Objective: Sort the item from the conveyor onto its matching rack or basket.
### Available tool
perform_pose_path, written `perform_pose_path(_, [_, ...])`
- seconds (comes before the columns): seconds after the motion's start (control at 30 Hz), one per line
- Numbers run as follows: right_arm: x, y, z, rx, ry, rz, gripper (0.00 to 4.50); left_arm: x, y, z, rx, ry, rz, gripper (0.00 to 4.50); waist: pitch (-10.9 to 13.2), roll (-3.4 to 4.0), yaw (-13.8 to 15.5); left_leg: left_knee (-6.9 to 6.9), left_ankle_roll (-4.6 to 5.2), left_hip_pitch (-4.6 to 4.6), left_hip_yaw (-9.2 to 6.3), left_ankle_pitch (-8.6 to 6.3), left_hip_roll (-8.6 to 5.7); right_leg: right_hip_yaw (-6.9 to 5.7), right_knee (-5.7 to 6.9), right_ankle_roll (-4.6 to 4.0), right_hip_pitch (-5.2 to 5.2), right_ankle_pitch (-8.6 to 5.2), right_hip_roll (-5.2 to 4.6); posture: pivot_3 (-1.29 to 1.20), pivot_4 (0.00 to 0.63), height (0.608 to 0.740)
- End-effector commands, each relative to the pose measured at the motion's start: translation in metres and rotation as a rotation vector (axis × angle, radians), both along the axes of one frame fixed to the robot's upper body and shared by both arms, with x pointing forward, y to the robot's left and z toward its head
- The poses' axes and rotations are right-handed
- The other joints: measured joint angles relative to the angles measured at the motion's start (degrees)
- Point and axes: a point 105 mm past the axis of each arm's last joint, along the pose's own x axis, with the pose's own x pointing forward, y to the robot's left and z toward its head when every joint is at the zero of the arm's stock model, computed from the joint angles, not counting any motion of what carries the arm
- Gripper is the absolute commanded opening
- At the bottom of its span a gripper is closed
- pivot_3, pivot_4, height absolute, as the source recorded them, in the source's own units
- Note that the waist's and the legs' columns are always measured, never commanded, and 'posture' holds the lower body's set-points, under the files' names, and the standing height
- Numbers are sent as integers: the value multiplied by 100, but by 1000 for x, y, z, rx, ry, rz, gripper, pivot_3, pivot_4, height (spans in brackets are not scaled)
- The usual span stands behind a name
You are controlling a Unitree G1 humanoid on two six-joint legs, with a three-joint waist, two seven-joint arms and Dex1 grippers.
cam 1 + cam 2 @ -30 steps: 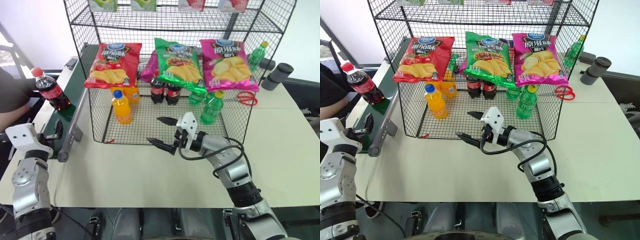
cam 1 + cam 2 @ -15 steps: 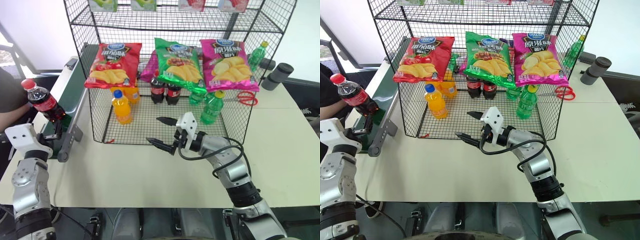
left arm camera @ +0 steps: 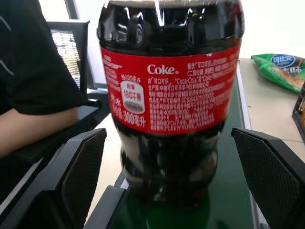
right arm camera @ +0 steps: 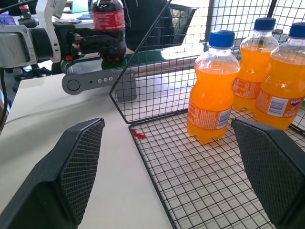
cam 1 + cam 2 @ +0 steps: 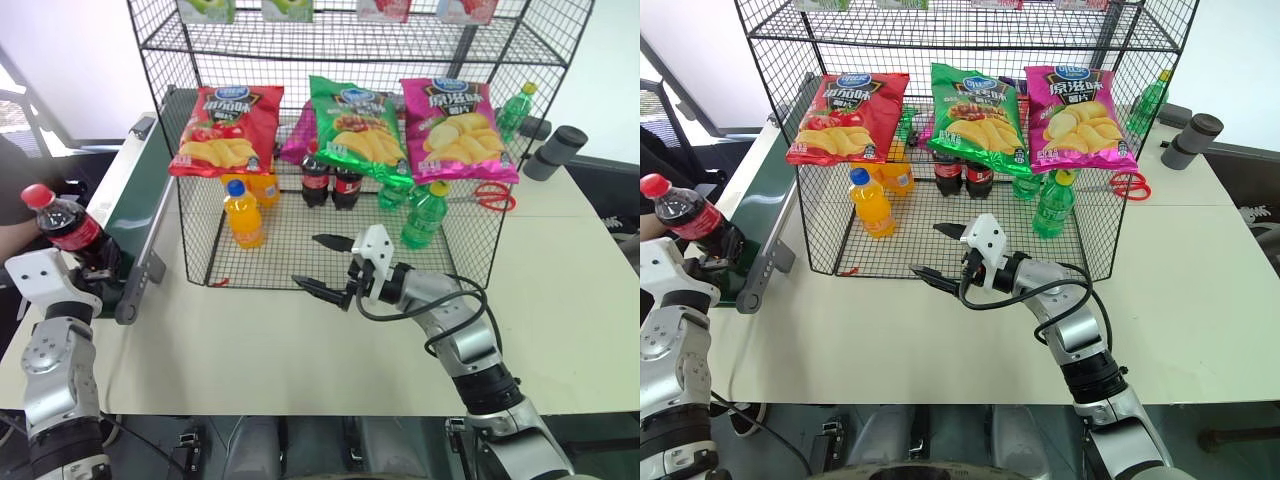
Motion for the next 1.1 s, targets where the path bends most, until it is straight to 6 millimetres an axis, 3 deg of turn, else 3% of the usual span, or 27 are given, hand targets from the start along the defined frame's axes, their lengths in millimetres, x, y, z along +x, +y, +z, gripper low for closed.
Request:
perform_pose_path(0.03, [-5, 5, 16, 20, -62, 28, 4475, -4, 9, 13, 32, -42, 32, 4248, 0, 0, 0, 0, 0, 0, 0, 0, 0, 0, 0, 0, 0, 0, 0, 0, 150, 734])
perform_pose_path(0.17, [-5, 5, 16, 20, -62, 27, 4500, -4, 8, 14, 27, -48, 26, 2762, 0, 0, 0, -1, 0, -1, 0, 0, -1, -2, -1, 0, -1, 0, -4, 0, 150, 734])
perform_pose_path(0.3, [-5, 5, 16, 20, -64, 27, 4500, -5, 7, 21, 38, -74, 16, 2724, 0, 0, 0, -2, 0, -1, 0, 0, -2, -3, 0, -1, -1, 0, -7, 0, 150, 734])
perform_pose_path(0.47, [-7, 3, 20, 20, -70, 36, 4500, -15, 0, 73, 115, -252, -49, 2724, 2, -13, -9, -2, -1, -12, 0, 0, -3, -5, -3, -1, -10, 0, -9, 0, 150, 734])
perform_pose_path(0.63, [-12, 0, 26, 26, -64, 71, 4500, -20, -18, 115, 185, -318, -188, 2724, 3, -13, -8, -6, -1, -29, -2, 0, -6, -10, -12, -1, -20, 0, -15, 0, 150, 734])
perform_pose_path(0.7, [-17, -3, 33, 47, -44, 107, 4500, -24, -42, 125, 194, -297, -362, 2724, 3, -12, -11, -7, -1, -31, -2, 0, -9, -10, -16, -1, -21, 0, -19, 0, 150, 734])
perform_pose_path(0.8, [-20, -10, 43, 80, -4, 136, 4500, -32, -79, 122, 150, -216, -624, 2724, 4, -9, -18, -13, -1, -33, -2, -1, -13, -12, -32, -8, -16, -4, -25, 0, 150, 734])
perform_pose_path(1.1, [-27, -15, 61, 146, 128, 209, 4500, -45, -187, 75, 18, 58, -1192, 2724, 10, 2, 0, -26, 0, -31, -6, 0, -14, -23, -43, -19, -11, -10, -28, 0, 150, 734])
